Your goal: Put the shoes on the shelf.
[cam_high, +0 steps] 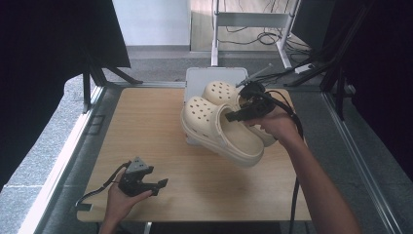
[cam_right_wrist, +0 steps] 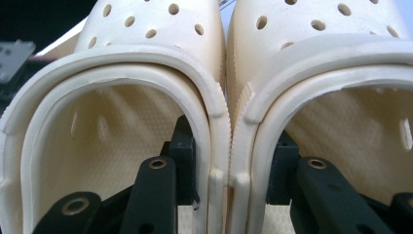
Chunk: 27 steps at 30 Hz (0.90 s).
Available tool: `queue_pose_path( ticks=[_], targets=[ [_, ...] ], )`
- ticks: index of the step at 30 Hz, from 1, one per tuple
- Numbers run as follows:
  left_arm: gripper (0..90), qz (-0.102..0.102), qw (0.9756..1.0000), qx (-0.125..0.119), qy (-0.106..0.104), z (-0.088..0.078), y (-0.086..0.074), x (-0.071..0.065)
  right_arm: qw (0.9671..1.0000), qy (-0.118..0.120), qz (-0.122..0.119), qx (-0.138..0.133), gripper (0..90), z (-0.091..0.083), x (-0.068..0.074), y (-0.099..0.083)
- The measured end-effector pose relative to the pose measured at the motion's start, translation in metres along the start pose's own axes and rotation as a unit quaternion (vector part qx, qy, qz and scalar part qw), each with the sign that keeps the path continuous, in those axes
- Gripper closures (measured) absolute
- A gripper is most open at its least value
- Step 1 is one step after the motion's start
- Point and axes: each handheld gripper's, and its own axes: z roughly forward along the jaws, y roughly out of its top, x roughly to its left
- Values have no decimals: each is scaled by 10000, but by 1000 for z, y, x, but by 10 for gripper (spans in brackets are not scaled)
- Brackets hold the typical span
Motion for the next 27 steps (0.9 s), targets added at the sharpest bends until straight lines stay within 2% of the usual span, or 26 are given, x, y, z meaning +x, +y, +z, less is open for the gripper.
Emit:
queue_pose_path(
  ticks=[6, 14, 27],
  targets=[
    [255, -3, 10000, 11, -13, 0, 0, 0, 9997, -164, 172, -106, 654, 5, -13, 11],
    [255, 11, 10000, 31, 6, 0, 0, 0, 9987, -399, 317, -96, 653, 15, -27, 31],
    [255, 7, 10000, -4, -50, 0, 0, 1, 9945, -762, 703, -107, 653, 42, -51, 61]
  ],
)
